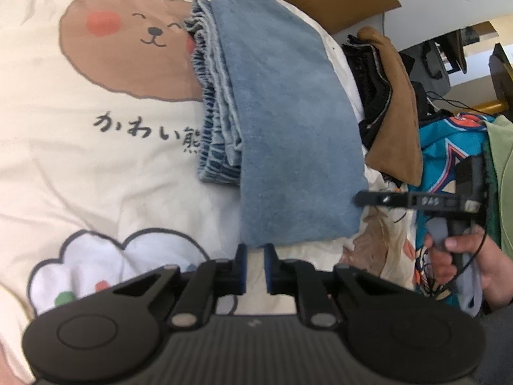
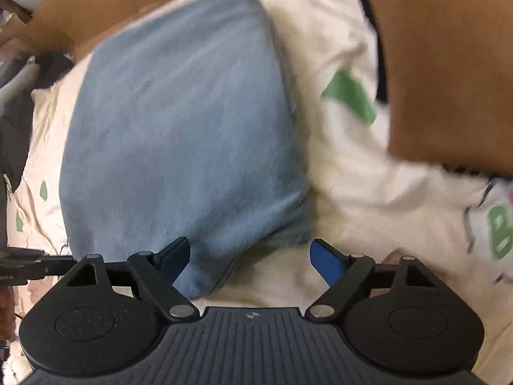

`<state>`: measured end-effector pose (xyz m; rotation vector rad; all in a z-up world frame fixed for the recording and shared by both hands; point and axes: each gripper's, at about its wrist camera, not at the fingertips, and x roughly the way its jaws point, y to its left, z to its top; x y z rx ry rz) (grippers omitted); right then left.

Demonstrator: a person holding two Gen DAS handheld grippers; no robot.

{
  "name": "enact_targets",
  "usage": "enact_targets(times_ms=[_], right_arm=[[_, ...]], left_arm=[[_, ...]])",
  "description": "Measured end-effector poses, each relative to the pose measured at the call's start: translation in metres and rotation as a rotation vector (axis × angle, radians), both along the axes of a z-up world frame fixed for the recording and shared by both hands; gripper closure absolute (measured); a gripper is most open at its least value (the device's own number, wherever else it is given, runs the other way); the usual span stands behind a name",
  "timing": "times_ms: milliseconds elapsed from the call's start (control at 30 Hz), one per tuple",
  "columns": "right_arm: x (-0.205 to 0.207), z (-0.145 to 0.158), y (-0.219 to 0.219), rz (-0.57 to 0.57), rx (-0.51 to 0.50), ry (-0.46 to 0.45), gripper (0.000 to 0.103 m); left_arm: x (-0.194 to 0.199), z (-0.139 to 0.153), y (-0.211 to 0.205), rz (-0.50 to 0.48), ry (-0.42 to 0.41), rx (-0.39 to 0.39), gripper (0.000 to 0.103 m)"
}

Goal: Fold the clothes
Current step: 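Press the folded jeans flat with both open tools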

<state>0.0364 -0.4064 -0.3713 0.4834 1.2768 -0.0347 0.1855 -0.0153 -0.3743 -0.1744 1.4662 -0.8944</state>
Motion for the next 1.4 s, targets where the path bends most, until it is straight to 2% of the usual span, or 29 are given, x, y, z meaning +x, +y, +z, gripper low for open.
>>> enact_targets(times_ms=[133,200,267,333,433,667,933,1267,1400], right_arm=[[0.008,0.007,-0.024,-0.024,-0.011,-0.077,0.023],[0.029,0.009,-0.024,-0.030,-0.019,-0.115,0.025],[0.040,0.010,-0.027,-0.035,-0.020,-0.150,0.026],[0.051,0.009,-0.023,-0.037,-0.017,-0.174,0.026],[0.055,0.006,-0.022,-0.044,-0.005,-0.213,0.026],[0.070,-0.004,-0.022,-0.055,0.003,-0.277,0.027],[0.097,-0.021,-0.026,-0.059,0.025,-0.297,0.033],[0.112,-0.032,-0.014,0.017,-0.039,-0.287,0.056],[0.117,-0.033,-0.015,0.036,-0.032,-0.268,0.056]], left_arm=[[0.012,0.013,0.005,-0.001,-0.061,0.065,0.082],[0.022,0.024,0.009,0.018,-0.105,0.076,0.071],[0.033,0.031,0.012,0.051,-0.129,0.074,0.056],[0.043,0.036,0.012,0.073,-0.161,0.078,0.051],[0.056,0.039,0.010,0.105,-0.196,0.083,0.049],[0.082,0.038,0.003,0.203,-0.218,0.071,0.048],[0.088,0.022,-0.034,0.166,-0.218,0.052,0.048],[0.087,0.001,-0.044,0.188,-0.180,-0.003,0.048],[0.089,-0.018,-0.041,0.240,-0.099,-0.064,0.046]])
